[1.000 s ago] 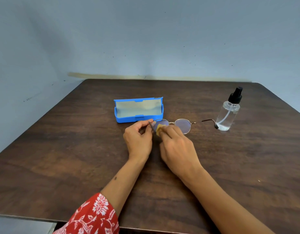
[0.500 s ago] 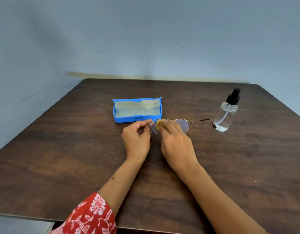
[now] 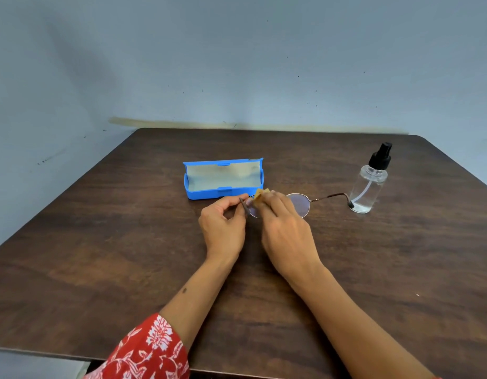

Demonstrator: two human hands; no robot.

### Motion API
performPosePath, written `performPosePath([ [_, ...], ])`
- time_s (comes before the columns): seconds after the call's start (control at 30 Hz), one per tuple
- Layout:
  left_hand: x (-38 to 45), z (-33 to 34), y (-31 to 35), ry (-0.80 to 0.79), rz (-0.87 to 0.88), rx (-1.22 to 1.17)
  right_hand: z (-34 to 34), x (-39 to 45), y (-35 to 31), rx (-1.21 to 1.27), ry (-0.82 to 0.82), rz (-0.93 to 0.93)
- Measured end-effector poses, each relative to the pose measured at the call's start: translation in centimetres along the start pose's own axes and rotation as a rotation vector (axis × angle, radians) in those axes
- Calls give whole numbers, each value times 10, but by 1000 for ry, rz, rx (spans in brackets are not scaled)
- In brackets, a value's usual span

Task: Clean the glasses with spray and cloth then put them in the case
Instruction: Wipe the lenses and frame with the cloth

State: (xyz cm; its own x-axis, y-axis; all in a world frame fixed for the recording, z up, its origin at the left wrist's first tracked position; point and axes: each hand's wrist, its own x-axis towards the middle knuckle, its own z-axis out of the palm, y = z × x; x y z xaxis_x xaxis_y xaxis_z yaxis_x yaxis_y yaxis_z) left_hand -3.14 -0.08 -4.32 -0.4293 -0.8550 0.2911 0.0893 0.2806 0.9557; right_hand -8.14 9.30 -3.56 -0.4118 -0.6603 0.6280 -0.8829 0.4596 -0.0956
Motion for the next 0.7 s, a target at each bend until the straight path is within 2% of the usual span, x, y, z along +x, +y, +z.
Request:
performPosePath([
  [0.1, 0, 0, -1, 6, 17, -11, 2, -6, -1, 0, 3, -71],
  [0.27, -1, 1, -2, -1, 16, 4, -1, 2, 5, 4, 5, 24],
  [0.4, 0, 0, -3, 6, 24, -18, 1, -3, -2, 6, 42, -62],
  [0.6, 0, 1, -5, 0, 2, -16, -3, 3, 5, 34, 42, 54],
  [0.7, 0, 1, -4, 8, 3, -32, -1, -2, 1, 23, 8, -3],
])
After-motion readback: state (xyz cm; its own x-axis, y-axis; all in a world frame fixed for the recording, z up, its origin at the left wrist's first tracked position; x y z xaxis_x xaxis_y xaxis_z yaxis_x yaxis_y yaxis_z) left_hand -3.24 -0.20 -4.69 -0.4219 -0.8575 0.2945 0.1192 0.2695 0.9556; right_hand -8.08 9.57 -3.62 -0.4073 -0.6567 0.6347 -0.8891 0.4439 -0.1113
